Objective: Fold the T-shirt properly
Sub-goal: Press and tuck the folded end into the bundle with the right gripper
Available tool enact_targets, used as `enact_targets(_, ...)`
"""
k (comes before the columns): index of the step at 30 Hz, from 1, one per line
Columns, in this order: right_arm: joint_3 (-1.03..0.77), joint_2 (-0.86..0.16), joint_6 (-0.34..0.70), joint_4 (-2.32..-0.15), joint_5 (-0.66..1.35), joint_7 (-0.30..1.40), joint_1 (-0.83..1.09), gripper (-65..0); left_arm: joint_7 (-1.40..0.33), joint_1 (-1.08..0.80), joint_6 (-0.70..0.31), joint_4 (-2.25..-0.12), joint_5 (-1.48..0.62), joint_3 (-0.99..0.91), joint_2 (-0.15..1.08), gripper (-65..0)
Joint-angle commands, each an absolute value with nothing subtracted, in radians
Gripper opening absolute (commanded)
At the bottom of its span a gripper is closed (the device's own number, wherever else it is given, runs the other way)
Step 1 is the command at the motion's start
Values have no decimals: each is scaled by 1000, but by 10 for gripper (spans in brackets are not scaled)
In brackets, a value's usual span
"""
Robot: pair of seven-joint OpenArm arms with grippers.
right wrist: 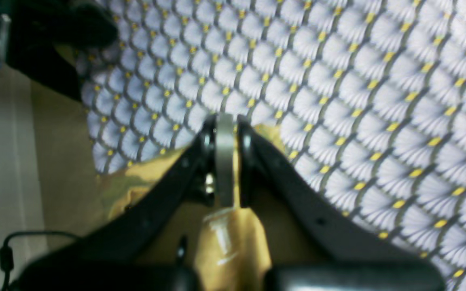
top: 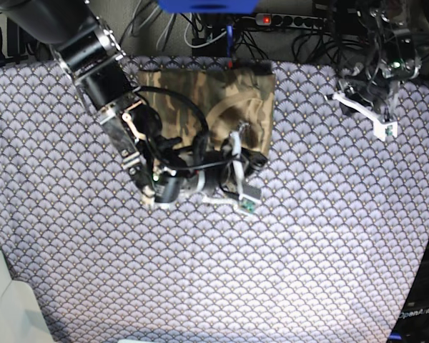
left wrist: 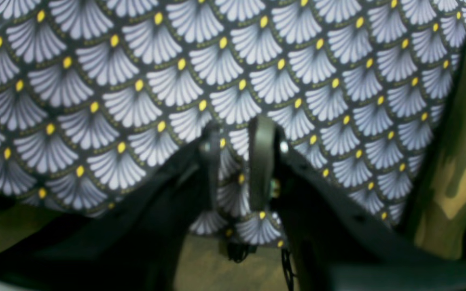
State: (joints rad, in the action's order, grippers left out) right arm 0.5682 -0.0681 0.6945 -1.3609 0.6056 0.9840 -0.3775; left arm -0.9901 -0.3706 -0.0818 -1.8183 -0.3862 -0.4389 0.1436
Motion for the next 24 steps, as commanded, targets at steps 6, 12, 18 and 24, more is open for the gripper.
enact_targets(6, 561, -79, 698, -1320, 625, 983, -409, -586, -975, -366, -85, -1833, -392, -443, 151, -529)
enact_targets(12, 538, -84, 698, -1257, 631, 989, -418, -402, -975, -358, -85, -1833, -392, -441, 150, -529)
enact_targets(18, 513, -84, 698, -1259, 679, 990, -414, -375, -975, -358, -85, -1833, -392, -441, 150, -529)
enact_targets(24, 515, -85, 698, -1340, 743, 1058, -417, -375, -974, -355, -85, -1831, -392, -441, 148, -529)
